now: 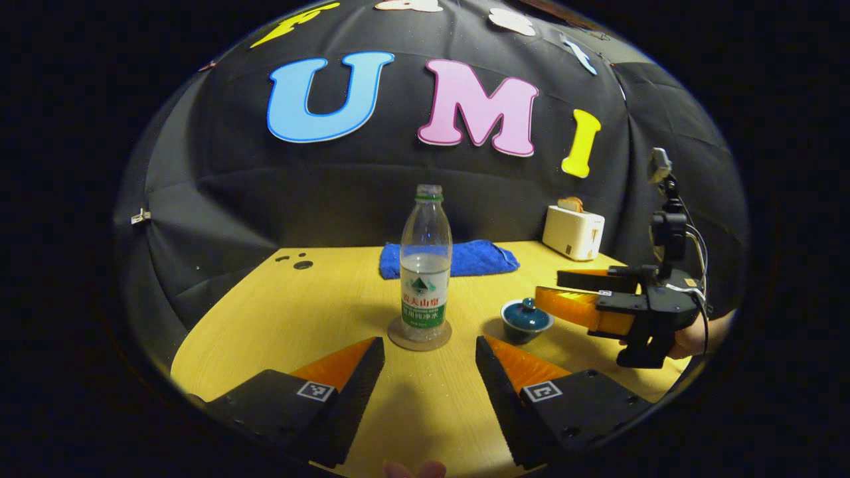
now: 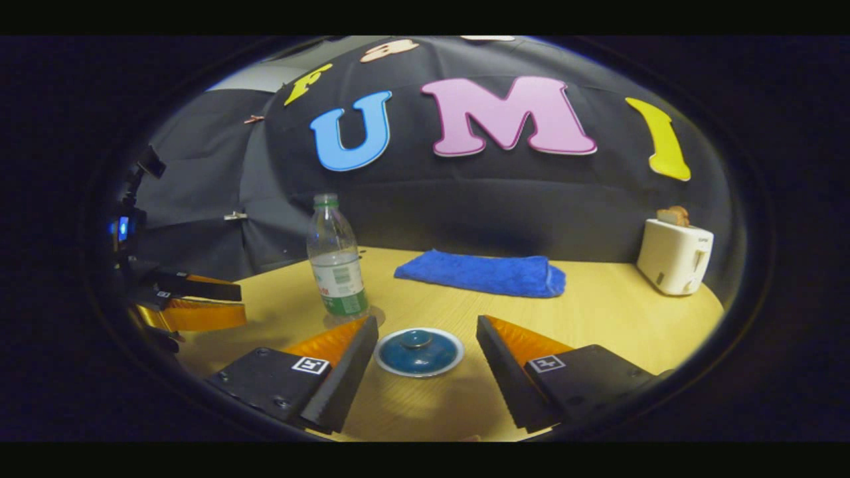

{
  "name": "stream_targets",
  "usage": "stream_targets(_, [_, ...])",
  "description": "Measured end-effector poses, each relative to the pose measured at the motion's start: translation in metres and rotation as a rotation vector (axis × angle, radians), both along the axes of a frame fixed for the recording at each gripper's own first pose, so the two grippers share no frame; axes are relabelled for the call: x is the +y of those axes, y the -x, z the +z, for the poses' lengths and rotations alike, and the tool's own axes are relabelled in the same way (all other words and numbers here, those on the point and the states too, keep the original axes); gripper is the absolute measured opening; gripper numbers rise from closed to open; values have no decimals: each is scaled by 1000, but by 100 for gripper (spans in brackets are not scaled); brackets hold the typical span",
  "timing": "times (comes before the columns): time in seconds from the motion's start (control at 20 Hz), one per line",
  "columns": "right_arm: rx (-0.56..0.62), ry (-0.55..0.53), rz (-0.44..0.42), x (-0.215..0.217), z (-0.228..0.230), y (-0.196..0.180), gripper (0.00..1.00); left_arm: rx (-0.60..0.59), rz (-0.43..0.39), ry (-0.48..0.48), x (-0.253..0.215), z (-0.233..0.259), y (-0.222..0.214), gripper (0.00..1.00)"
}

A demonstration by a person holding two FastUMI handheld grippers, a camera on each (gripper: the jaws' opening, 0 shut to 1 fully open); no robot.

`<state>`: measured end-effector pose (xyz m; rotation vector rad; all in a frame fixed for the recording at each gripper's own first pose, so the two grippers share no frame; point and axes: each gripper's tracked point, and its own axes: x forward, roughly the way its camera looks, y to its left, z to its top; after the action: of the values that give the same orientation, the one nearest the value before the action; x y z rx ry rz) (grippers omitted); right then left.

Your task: Open the teacup lid with one hand, grasp the water bottle and pour water into the teacup with the other hand; after pouring, place the water bottle on the coaster and then close the teacup lid.

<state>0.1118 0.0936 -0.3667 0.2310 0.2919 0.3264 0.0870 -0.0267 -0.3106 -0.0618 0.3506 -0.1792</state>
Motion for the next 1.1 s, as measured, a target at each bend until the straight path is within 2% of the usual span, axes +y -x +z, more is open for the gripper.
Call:
stream_targets(0.2, [-13,13,-75,-38,65,23,92,-19,70,50,-1,39,7,88])
stream_targets(0.3, [-21,9,-107,-55,103,36,93,-50,85,28,1,67,12,87])
stream_targets(0.45, [-41,14,-138,-72,157,53,93,-104,41,-38,1,109,20,87])
stream_targets(0.55, [-65,32,-159,-83,188,62,94,-113,14,-49,1,130,26,87])
stream_targets(0.8, [-105,66,-221,-104,246,81,95,-79,37,77,8,166,39,87])
stream_targets(0.95, [-114,78,-246,-106,266,95,95,-100,61,63,22,182,45,88])
stream_targets(1.1, [-115,76,-264,-106,277,104,94,-123,52,45,27,194,49,88])
